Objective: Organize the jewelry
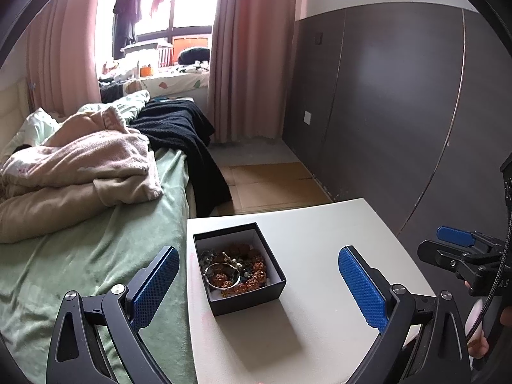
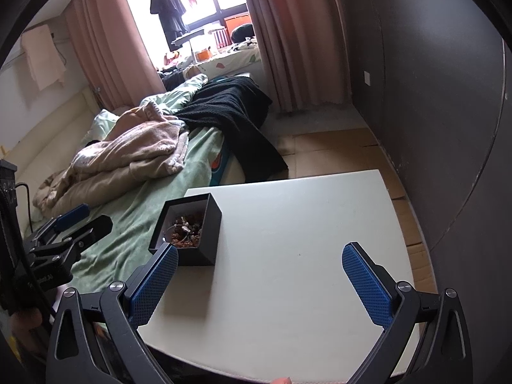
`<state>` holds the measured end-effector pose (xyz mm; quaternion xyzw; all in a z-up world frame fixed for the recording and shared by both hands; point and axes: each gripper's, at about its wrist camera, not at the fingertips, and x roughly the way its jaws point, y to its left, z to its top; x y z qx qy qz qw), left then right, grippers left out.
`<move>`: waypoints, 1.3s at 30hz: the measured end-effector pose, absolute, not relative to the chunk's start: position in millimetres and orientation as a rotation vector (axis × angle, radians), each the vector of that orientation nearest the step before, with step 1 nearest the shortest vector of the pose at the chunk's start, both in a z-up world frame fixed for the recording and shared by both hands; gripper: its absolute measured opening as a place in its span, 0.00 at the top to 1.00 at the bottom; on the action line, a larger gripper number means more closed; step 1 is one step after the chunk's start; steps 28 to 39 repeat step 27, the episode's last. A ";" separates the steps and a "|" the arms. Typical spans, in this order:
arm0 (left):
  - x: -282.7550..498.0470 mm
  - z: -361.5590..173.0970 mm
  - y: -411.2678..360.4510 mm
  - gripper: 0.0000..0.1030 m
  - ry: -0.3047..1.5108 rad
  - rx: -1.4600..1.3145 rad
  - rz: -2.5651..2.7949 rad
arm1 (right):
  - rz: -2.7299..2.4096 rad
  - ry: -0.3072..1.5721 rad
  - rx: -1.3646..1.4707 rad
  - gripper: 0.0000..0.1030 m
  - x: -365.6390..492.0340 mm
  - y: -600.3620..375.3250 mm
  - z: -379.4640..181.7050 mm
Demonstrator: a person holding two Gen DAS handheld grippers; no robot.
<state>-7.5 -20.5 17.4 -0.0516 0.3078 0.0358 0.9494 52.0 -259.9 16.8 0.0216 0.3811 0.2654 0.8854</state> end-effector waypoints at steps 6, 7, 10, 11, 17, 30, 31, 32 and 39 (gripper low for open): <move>-9.2 16.6 -21.2 0.03 0.630 -0.098 0.087 | 0.548 0.789 0.056 0.00 53.2 -261.0 17.4; -8.6 16.4 -19.9 0.03 0.630 -0.099 0.087 | 0.549 0.788 0.054 0.00 53.2 -259.9 17.1; -9.4 16.5 -18.6 0.03 0.627 -0.099 0.091 | 0.548 0.787 0.044 0.00 52.6 -259.0 16.8; -9.5 16.7 -18.4 0.03 0.627 -0.097 0.091 | 0.549 0.785 0.043 0.00 52.3 -258.7 16.7; -9.7 14.9 -18.3 0.03 0.625 -0.088 0.097 | 0.549 0.779 0.045 0.00 51.3 -256.4 17.3; -9.8 15.6 -19.8 0.03 0.618 -0.078 0.104 | 0.528 0.788 0.062 0.00 56.2 -255.5 15.5; -9.8 15.6 -19.8 0.03 0.618 -0.078 0.104 | 0.528 0.788 0.062 0.00 56.2 -255.5 15.5; -9.8 15.6 -19.8 0.03 0.618 -0.078 0.104 | 0.528 0.788 0.062 0.00 56.2 -255.5 15.5; -9.8 15.6 -19.8 0.03 0.618 -0.078 0.104 | 0.528 0.788 0.062 0.00 56.2 -255.5 15.5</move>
